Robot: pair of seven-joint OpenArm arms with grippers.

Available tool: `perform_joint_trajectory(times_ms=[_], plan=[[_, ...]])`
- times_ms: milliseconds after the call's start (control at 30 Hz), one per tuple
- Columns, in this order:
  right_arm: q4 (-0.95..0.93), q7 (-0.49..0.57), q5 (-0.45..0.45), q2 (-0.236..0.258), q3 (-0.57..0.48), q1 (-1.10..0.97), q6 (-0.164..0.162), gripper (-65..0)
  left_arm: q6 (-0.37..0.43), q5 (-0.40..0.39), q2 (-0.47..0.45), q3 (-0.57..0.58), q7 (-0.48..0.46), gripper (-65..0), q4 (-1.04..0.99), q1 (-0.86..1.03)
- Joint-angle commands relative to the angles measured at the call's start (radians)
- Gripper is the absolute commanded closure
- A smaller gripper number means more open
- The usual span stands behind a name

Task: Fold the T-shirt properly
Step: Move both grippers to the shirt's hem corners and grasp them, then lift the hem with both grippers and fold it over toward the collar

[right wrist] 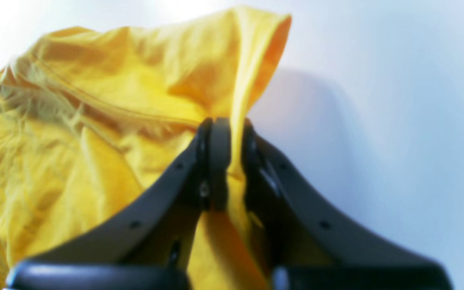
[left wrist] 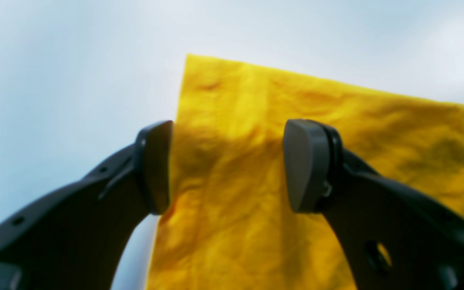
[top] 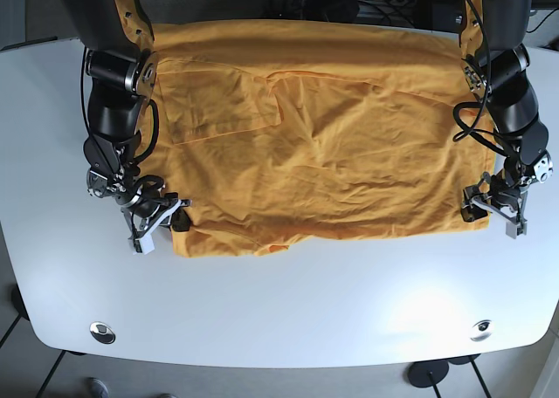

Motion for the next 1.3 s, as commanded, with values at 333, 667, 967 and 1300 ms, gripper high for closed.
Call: perform_joint_trajectory(times_ms=[333, 667, 967, 1300], plan=[[0.015, -0.001, -0.009, 0.006, 0.001, 0.022, 0.001, -1.9, -0.004, 0.01, 0.017, 0.042, -0.015, -4.0, 0.008, -0.018], [0.446, -0.169, -0.009, -0.026, -0.004, -0.085, 0.001, -1.6, -0.124, 0.039, 0.026, 0.011, 0.019, 0.0, 0.286, 0.031], [0.885, -0.375, -0.007, -0.029, 0.001, -0.261, 0.001, -1.6, -0.155, 0.039, 0.138, -0.098, 0.217, 0.0, 0.728, 0.192], [1.277, -0.581, 0.231, -0.031, 0.056, -0.636, 0.001, -1.6, -0.155, 0.037, 0.169, -0.177, 0.258, 0.0, 0.944, 0.424]])
